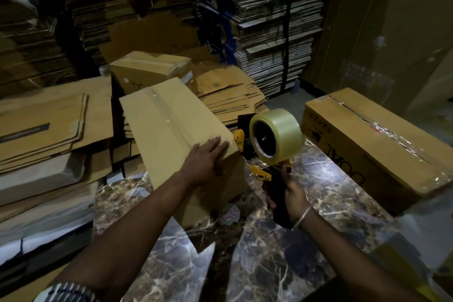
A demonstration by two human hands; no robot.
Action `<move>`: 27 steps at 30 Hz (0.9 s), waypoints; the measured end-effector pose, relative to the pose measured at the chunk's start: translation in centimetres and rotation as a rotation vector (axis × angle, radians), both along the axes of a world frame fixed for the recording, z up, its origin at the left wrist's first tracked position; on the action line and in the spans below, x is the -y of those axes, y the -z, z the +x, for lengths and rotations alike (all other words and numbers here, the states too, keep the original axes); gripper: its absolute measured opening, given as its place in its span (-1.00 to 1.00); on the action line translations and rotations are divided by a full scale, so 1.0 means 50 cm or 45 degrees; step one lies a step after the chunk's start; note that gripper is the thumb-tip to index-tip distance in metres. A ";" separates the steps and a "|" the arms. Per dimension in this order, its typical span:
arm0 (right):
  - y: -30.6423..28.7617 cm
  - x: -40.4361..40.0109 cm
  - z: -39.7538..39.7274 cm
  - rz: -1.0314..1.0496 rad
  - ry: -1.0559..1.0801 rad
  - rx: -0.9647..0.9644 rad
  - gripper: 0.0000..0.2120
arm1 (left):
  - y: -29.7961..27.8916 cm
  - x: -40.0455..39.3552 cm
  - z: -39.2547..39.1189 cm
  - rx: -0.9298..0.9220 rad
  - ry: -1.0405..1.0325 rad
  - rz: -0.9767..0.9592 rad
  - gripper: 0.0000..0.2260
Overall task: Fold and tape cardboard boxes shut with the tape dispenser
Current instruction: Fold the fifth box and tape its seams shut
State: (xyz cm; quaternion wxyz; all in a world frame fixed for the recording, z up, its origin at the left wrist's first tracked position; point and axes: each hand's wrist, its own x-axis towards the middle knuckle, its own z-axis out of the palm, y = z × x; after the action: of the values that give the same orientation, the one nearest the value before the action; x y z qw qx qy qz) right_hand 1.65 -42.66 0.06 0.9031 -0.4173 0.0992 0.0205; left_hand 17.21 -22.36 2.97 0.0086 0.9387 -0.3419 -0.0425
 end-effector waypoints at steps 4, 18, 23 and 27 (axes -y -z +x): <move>-0.039 -0.022 0.021 0.006 -0.155 0.071 -0.22 | -0.008 -0.026 -0.058 0.009 0.138 0.053 -0.20; -0.111 -0.152 0.068 0.036 -0.674 0.068 -0.22 | 0.055 -0.182 -0.246 0.378 0.446 -0.142 -0.41; -0.111 -0.196 0.082 -0.018 -0.727 0.044 -0.31 | 0.116 -0.240 -0.325 0.482 0.099 -0.181 -0.48; -0.106 -0.220 0.090 -0.017 -0.766 -0.005 -0.36 | 0.146 -0.235 -0.372 0.414 -0.221 -0.293 -0.39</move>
State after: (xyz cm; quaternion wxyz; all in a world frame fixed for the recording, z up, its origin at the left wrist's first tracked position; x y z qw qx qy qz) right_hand 6.13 -31.67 5.38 0.8535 -0.4339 -0.0271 0.2874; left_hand -1.38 -10.61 -4.32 0.0640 0.9520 -0.2591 0.1497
